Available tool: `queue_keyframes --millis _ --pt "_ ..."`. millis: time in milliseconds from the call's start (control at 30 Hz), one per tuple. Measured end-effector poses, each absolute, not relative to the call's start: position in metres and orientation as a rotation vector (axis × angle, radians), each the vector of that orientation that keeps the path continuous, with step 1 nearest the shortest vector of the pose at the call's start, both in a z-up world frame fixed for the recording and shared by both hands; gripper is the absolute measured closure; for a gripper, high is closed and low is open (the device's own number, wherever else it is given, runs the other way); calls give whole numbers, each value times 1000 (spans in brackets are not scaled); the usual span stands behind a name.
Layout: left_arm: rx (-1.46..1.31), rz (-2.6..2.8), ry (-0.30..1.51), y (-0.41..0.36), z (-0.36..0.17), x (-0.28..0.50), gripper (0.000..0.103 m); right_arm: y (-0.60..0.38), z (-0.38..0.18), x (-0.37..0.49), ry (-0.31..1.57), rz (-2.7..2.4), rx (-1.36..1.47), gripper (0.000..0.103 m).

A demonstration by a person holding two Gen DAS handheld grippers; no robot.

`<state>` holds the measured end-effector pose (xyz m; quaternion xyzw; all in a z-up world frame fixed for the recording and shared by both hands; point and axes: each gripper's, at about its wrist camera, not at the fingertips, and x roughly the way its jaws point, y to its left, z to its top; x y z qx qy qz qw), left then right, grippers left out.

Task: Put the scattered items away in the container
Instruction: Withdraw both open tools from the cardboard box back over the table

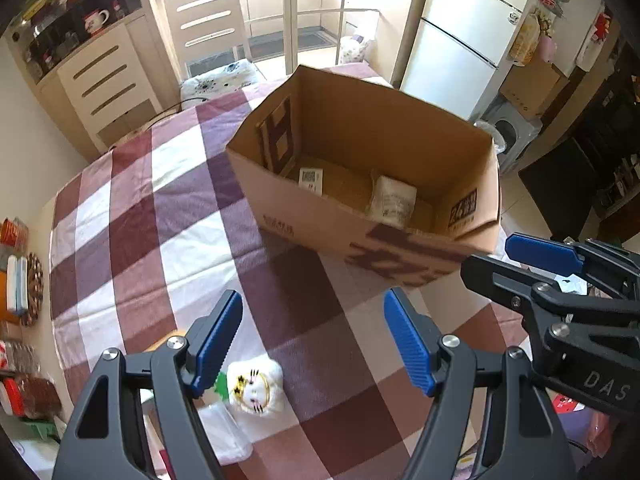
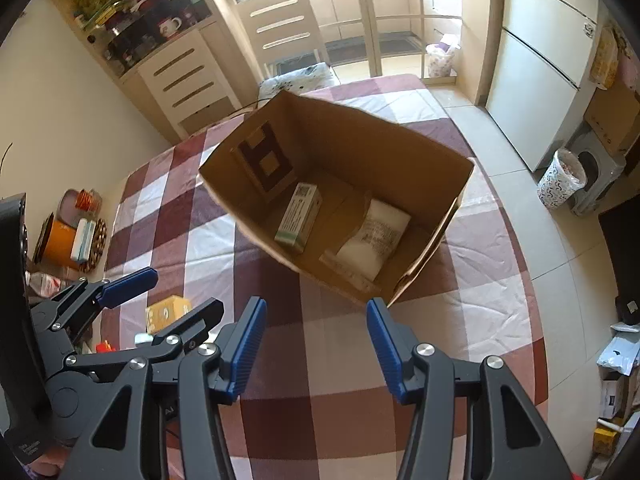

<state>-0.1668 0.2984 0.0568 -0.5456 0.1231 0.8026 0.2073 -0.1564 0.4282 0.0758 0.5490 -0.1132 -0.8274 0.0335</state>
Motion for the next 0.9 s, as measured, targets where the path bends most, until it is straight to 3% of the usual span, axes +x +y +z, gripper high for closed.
queue_keyframes --millis 633,900 --pt "-1703 2293 174 213 25 -119 28 367 52 -134 -193 -2403 1729 49" --pt "-1804 2352 -29 141 12 -89 28 316 40 -115 -103 -2361 1662 49"
